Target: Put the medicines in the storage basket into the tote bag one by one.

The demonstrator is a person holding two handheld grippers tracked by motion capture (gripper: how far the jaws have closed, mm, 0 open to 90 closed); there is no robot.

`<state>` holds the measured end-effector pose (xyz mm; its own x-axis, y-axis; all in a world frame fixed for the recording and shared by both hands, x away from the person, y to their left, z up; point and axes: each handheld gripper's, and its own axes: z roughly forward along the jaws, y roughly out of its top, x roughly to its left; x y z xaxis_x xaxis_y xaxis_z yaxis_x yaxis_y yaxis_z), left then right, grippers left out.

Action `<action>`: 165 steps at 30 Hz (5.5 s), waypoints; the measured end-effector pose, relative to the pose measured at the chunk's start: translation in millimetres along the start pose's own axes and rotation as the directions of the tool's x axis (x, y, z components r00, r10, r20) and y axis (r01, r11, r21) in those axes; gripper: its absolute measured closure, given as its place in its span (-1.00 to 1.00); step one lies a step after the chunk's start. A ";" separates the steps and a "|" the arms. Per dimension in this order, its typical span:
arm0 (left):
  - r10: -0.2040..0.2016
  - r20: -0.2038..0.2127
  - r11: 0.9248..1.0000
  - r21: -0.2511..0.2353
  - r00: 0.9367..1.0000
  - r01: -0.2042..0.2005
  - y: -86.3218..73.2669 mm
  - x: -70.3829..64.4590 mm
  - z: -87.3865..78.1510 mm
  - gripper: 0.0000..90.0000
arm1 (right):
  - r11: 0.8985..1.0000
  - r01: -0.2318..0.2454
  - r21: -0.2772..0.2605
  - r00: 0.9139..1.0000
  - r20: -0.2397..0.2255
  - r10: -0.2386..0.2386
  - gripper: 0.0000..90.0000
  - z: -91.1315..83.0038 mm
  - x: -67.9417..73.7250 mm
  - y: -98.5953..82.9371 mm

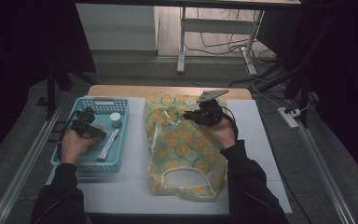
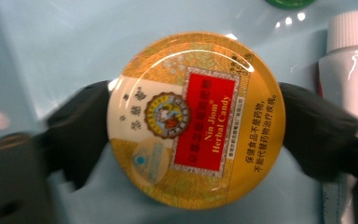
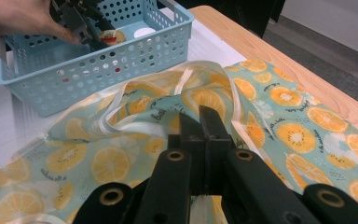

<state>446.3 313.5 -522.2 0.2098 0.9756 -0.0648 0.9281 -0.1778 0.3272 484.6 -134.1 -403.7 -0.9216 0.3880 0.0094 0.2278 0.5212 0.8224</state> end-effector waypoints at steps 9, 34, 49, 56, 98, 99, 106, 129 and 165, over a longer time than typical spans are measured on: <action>-0.011 -0.009 1.000 0.017 1.000 0.011 1.2 -2.4 -1.3 -0.54 | 1.000 -0.007 -0.008 1.000 0.005 0.007 1.00 -1.5 -2.2 -0.7; 0.097 0.105 0.983 -0.167 0.990 -0.078 -9.4 -14.1 -56.5 -0.54 | 1.000 0.001 -0.007 1.000 0.008 -0.001 1.00 0.4 -0.9 -0.3; 0.198 0.156 0.956 -0.247 0.968 -0.156 -17.6 -40.6 -79.1 -0.54 | 1.000 0.006 -0.006 1.000 0.007 -0.006 1.00 2.0 0.3 -0.4; 0.243 0.183 0.941 -0.284 0.953 -0.185 -24.5 -53.3 -89.1 -0.54 | 1.000 0.009 0.000 1.000 0.008 -0.009 1.00 3.7 0.8 -0.8; 0.507 0.281 0.840 -0.374 0.815 -0.394 -23.9 -169.0 -111.5 -0.54 | 1.000 0.006 0.010 1.000 0.012 -0.006 1.00 7.8 -1.5 -4.0; 0.515 0.283 0.835 -0.376 0.809 -0.401 -22.8 -172.4 -111.6 -0.54 | 1.000 0.005 0.009 1.000 0.011 -0.006 1.00 7.9 -1.7 -4.1; 0.568 0.292 0.806 -0.386 0.770 -0.449 -13.6 -198.2 -108.7 -0.54 | 1.000 0.006 0.009 1.000 0.011 -0.006 1.00 8.4 -2.2 -4.5; 0.633 0.333 0.769 -0.369 0.699 -0.521 22.8 -263.7 -63.7 -0.54 | 1.000 -0.006 0.011 1.000 0.009 0.006 1.00 14.3 -8.8 -8.9; 0.635 0.217 0.766 -0.301 0.741 -0.568 60.3 -280.3 33.3 -0.55 | 0.998 -0.028 0.061 0.999 0.033 0.026 1.00 32.8 -17.1 -22.8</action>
<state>453.7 25.0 -515.8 0.8116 0.5825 -0.0444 0.4990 -0.6517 0.5713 505.5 -127.7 -441.2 -0.9046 0.4261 0.0119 0.2721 0.5556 0.7857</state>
